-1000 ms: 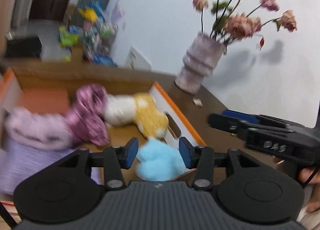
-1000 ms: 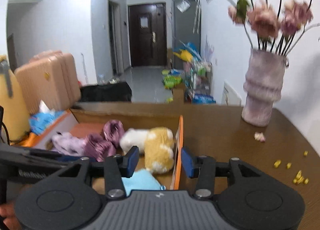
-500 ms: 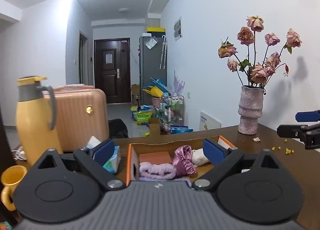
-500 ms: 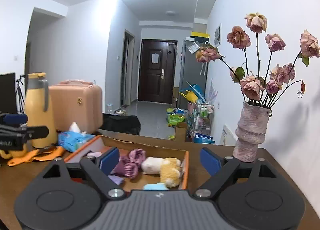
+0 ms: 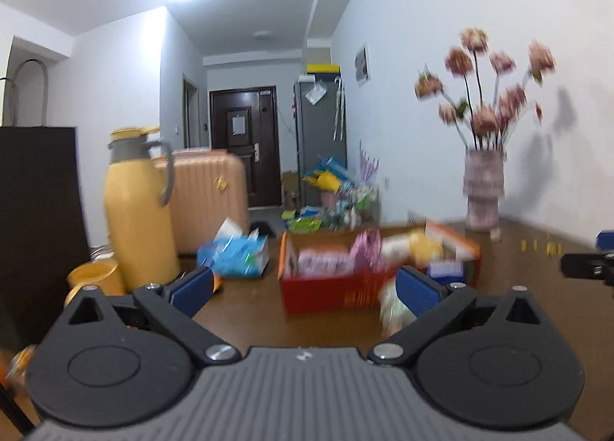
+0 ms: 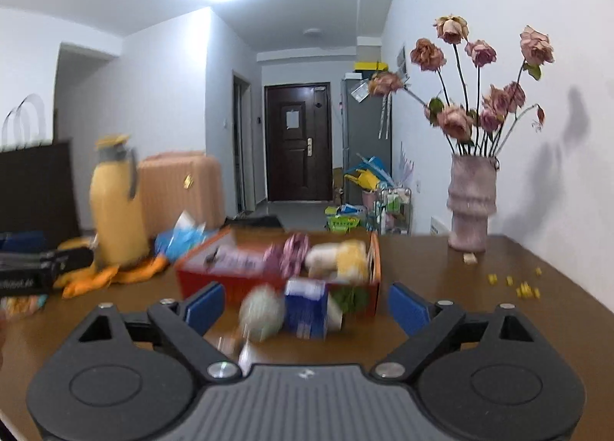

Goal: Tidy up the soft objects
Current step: 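Withdraw both grippers from the box toward the clear plastic bag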

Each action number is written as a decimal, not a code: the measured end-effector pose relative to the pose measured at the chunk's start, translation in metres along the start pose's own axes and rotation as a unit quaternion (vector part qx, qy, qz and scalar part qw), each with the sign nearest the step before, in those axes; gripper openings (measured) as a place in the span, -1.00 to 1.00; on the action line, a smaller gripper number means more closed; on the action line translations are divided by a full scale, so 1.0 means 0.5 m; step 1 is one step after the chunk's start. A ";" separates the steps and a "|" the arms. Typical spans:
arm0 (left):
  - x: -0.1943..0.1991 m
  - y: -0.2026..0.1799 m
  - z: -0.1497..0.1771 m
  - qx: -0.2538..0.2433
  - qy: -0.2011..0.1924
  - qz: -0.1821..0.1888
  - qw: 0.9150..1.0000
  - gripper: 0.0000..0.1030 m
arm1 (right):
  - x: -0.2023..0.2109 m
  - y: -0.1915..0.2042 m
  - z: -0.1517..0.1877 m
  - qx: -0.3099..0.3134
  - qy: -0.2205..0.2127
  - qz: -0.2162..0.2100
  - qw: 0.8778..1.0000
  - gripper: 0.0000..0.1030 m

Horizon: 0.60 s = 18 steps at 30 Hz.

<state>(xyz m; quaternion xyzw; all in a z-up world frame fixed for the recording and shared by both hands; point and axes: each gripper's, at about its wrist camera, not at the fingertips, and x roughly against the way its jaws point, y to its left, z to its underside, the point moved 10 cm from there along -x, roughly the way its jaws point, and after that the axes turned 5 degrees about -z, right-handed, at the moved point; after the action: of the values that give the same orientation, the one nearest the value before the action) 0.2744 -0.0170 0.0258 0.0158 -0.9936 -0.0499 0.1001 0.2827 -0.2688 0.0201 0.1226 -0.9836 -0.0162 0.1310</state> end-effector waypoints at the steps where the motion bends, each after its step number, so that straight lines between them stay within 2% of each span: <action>1: 0.014 -0.002 0.024 -0.006 0.013 0.000 1.000 1.00 | 0.025 0.010 0.033 0.006 0.001 0.000 1.000 0.81; 3: 0.037 -0.010 0.077 -0.013 0.051 0.012 0.999 1.00 | 0.058 0.021 0.095 -0.004 0.020 0.007 1.000 0.81; 4: 0.043 -0.018 0.103 -0.016 0.074 0.021 0.997 1.00 | 0.066 0.026 0.118 -0.013 0.031 0.000 0.999 0.81; 6: 0.043 -0.029 0.124 -0.019 0.094 0.035 0.995 1.00 | 0.072 0.035 0.157 -0.031 0.058 -0.018 0.998 0.81; 8: 0.030 -0.037 0.120 -0.018 0.090 0.039 0.995 1.00 | 0.068 0.035 0.162 -0.038 0.063 -0.015 0.997 0.81; 13: -0.001 -0.050 0.110 -0.013 0.086 0.052 0.995 1.00 | 0.043 0.026 0.133 -0.046 0.046 -0.012 0.998 0.75; 16: -0.054 -0.060 0.102 0.000 0.099 0.063 0.993 0.99 | -0.002 0.027 0.127 -0.075 0.059 -0.044 0.994 0.51; 17: -0.075 -0.063 0.099 0.009 0.103 0.069 0.992 0.95 | -0.023 0.027 0.123 -0.084 0.067 -0.051 0.993 0.41; 18: -0.104 -0.067 0.096 0.020 0.109 0.076 0.991 0.82 | -0.049 0.025 0.125 -0.097 0.080 -0.058 0.990 0.36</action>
<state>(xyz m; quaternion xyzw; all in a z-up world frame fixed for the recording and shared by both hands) 0.3164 -0.0435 -0.0349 -0.0524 -0.9759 -0.0198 0.2110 0.2861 -0.2506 -0.0457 0.1671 -0.9551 -0.1090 0.2190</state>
